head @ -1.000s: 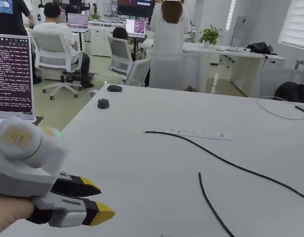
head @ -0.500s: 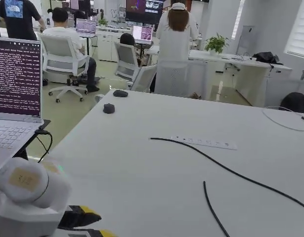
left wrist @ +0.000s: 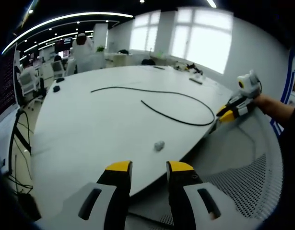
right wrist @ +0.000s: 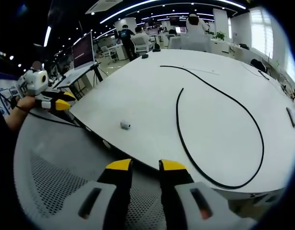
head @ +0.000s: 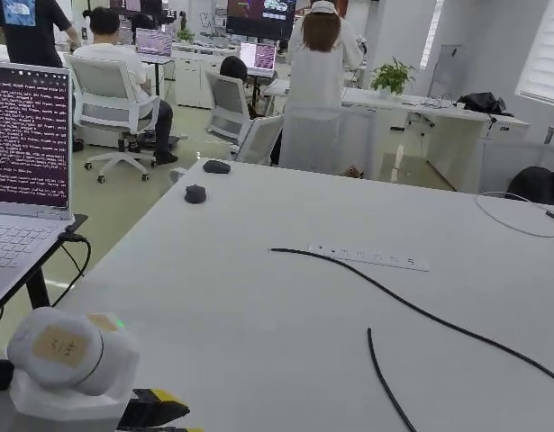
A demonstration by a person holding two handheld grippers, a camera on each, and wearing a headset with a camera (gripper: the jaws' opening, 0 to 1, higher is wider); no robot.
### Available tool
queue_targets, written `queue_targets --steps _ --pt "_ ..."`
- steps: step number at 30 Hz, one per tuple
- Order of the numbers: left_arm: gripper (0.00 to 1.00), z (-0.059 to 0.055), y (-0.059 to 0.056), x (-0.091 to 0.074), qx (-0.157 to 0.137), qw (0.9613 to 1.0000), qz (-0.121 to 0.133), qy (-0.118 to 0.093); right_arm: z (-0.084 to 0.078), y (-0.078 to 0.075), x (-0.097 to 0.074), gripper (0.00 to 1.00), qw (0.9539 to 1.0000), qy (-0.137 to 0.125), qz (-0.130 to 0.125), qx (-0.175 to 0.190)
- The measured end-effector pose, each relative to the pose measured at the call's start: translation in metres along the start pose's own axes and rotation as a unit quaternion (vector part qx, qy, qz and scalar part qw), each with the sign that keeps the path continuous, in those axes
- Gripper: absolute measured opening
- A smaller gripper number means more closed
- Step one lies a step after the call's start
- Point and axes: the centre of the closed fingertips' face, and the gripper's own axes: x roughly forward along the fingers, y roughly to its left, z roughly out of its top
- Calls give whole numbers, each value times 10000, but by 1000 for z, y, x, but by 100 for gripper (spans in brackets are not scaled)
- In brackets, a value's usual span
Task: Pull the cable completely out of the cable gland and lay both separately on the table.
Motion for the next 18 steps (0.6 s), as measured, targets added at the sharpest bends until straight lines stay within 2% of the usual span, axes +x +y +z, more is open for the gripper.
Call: queue_targets --steps 5,18 --pt "35 0 -1 1 31 10000 2 -1 -1 -2 1 22 10000 26 -60 -4" --pt "33 -3 4 4 59 9999 87 57 -1 -4 2 21 9999 80 -149 -34"
